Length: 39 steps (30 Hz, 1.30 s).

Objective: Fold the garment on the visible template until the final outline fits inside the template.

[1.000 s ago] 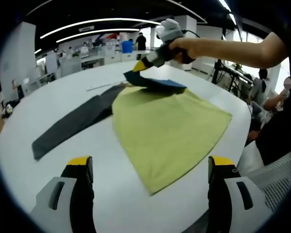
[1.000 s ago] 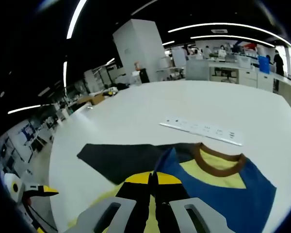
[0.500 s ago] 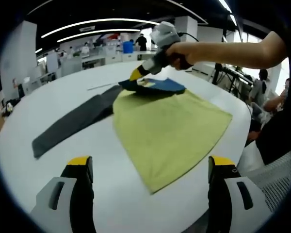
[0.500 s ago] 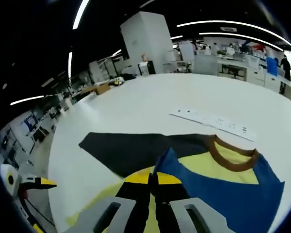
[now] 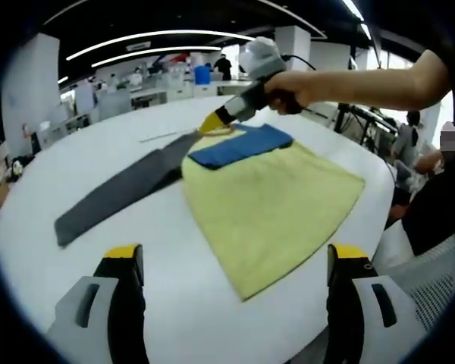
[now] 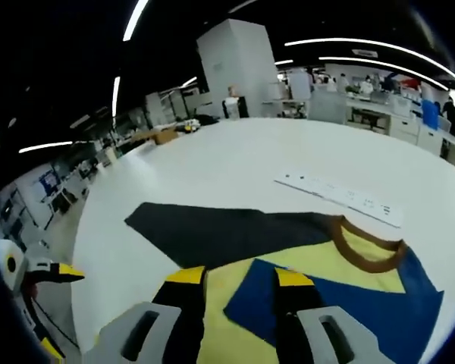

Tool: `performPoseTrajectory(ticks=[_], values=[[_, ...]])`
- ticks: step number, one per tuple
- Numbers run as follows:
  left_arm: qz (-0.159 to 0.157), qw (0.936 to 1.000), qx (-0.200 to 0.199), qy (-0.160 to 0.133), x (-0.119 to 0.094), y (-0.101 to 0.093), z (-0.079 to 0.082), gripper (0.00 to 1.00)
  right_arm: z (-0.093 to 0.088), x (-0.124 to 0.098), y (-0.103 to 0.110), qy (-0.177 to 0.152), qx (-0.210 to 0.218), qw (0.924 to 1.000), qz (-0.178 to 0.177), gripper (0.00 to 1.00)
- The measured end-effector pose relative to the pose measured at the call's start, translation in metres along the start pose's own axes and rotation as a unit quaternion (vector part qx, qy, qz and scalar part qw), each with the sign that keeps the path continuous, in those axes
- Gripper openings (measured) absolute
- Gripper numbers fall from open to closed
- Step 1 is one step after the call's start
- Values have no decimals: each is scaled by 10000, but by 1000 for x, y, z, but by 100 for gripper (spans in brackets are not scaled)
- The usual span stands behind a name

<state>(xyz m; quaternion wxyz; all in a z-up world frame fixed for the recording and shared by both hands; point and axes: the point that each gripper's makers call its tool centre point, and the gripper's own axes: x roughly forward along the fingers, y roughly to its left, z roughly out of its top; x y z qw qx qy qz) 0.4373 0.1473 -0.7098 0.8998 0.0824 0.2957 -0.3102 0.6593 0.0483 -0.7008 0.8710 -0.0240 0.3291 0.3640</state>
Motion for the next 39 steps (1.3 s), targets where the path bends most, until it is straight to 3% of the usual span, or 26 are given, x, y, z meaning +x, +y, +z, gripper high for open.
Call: performPoseTrajectory(ticks=[7,14,23,30,39], values=[[63,10000,57,-6,-1,4,5,99,-6,-23,-6,81,-59,9999,71,71],[147,9998,103,-49,-4,10,12,99,-13,-55,-25,7,-3,10000,12,79],[160,9997,168,-44,-4,15,19,99,-28,-101,-58,-161,241,9992,-261,77],[109,9997,231,-35,-3,14,22,99,-54,-137,-88,-138,324,9978,-569,70],[76,9997,234,-69,-1,12,24,99,-83,-166,-125,-71,365,9950,-924,50]])
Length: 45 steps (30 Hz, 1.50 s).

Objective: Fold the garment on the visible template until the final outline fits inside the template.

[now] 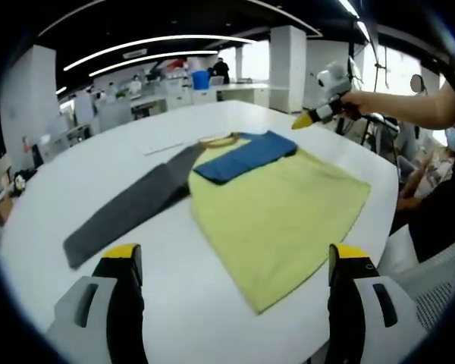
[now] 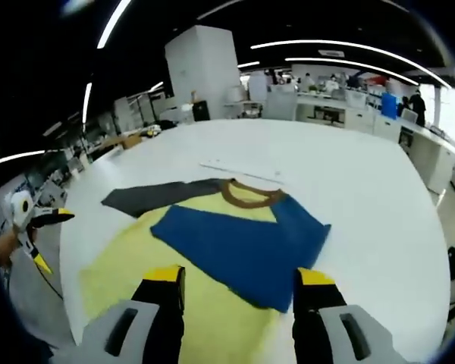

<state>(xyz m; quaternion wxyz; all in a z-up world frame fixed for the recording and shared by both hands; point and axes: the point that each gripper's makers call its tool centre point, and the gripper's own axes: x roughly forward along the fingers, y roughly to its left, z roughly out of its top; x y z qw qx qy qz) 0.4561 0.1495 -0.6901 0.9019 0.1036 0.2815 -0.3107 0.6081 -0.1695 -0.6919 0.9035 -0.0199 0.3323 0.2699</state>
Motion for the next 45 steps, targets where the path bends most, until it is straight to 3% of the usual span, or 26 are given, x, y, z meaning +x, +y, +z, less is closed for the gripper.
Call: performPoseTrajectory(ticks=[6,19,25,35,38,42,45], values=[[10,10000,-15,14,0,1,-1,99,-22,-6,-20,264,-32,9995,-147,30],[29,10000,-27,39,1,-2,-1,99,-57,-5,-35,571,-136,9975,-401,13],[70,10000,-48,48,-2,-1,-3,99,-61,4,-47,586,-201,9970,-472,6],[105,9999,-82,83,-4,-3,-7,99,-65,20,-45,553,-73,9975,-446,5],[108,9998,-100,101,-3,-3,-8,99,-63,23,-44,487,-80,9976,-479,4],[102,9998,-73,138,-3,-3,-7,99,-53,28,-42,160,75,9988,-456,2],[135,9998,-105,79,-4,-2,-5,99,-53,30,-41,194,49,9987,-472,0]])
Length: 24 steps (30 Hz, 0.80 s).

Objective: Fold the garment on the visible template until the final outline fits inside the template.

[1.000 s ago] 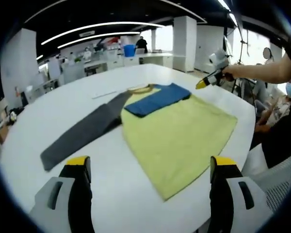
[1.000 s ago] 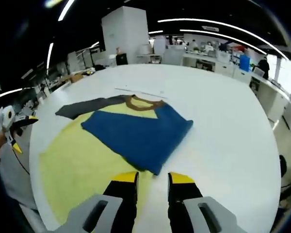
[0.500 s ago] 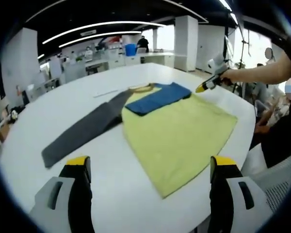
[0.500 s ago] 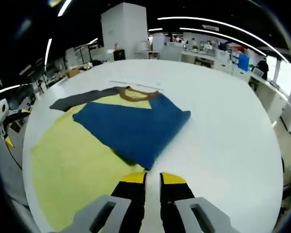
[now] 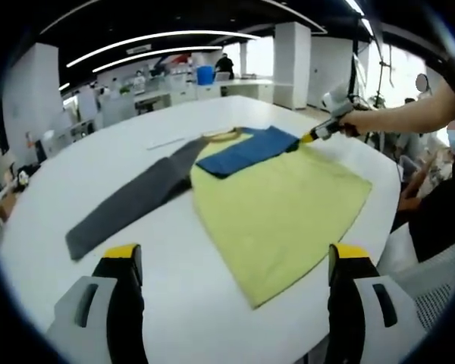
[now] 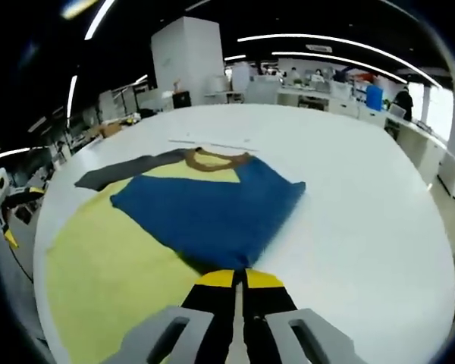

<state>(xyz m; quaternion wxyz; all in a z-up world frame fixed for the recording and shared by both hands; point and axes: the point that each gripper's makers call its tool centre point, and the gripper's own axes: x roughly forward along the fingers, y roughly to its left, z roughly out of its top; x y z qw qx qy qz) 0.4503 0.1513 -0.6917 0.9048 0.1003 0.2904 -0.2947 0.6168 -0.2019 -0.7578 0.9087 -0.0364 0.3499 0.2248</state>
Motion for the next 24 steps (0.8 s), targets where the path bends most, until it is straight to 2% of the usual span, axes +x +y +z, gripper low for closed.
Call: performPoseTrajectory(ticks=[3,14,21,24], values=[[14,10000,-20,7,0,1,-2,98,-1,0,-1,29,-125,9999,-51,0],[57,10000,-72,38,-1,7,-8,98,-1,-6,-10,69,-145,9996,-226,0],[109,9999,-102,22,1,14,-6,98,-13,-7,-20,348,-204,9983,-431,0],[135,9998,-96,52,2,20,-8,98,-14,-9,-21,373,-223,9980,-455,0]])
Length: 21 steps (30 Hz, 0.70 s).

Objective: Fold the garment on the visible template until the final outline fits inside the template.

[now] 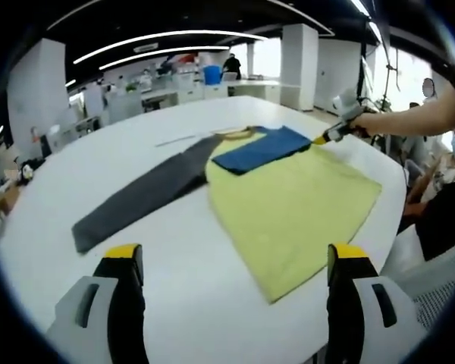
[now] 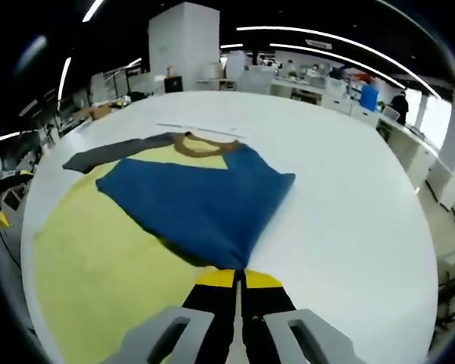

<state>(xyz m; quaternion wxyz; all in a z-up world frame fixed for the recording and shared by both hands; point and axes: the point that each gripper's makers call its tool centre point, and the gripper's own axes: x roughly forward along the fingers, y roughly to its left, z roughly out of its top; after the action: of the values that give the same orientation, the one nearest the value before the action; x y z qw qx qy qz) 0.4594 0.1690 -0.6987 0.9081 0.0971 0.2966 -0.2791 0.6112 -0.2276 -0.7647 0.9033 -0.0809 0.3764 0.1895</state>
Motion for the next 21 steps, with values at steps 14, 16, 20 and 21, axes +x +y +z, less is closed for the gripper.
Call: performPoseTrajectory(ticks=[14,16,20,21], values=[[162,9996,-192,-125,-1,21,3,98,3,-6,-10,-33,272,9996,-40,7],[158,9995,-212,-146,-1,22,4,98,5,-14,-8,-109,597,9982,2,18],[106,9995,-191,-222,0,22,9,99,19,-27,4,-397,941,9939,409,40],[99,9995,-185,-234,0,22,10,99,21,-31,5,-417,873,9944,434,44]])
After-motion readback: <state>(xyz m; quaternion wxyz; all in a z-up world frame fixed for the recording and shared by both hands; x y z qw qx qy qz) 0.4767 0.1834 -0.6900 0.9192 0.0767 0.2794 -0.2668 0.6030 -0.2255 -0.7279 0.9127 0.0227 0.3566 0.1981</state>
